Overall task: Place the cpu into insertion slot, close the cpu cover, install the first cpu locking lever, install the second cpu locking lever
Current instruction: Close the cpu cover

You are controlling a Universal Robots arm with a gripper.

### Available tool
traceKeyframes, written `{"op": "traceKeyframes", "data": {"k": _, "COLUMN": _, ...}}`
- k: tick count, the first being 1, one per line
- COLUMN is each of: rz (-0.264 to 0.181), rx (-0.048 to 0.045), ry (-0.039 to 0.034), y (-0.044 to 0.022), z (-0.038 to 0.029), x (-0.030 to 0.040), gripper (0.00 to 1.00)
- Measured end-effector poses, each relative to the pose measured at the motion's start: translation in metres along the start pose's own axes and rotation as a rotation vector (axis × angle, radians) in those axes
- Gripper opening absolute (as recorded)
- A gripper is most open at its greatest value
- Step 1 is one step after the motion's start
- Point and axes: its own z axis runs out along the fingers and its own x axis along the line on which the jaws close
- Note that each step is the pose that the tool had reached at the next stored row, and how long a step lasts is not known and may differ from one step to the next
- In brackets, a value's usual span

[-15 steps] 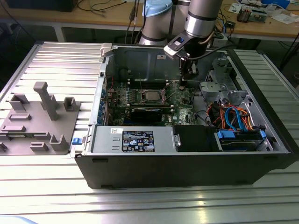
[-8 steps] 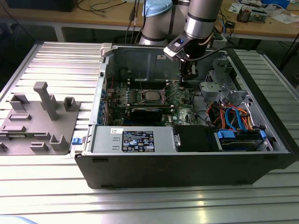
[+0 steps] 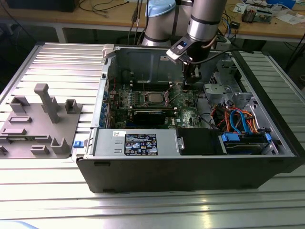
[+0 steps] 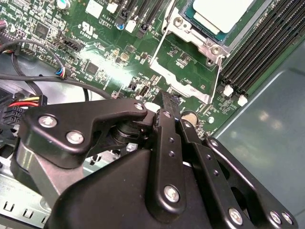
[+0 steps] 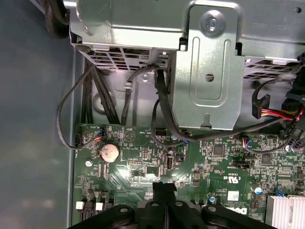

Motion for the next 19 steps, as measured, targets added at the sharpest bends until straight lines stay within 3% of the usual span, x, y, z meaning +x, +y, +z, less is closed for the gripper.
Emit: {"op": "traceKeyframes", "data": {"k": 19, "rz": 0.000, "rx": 0.0000, "ry": 0.0001, "y": -0.0135, "z": 0.0019, "x": 0.0009, "gripper": 0.11}}
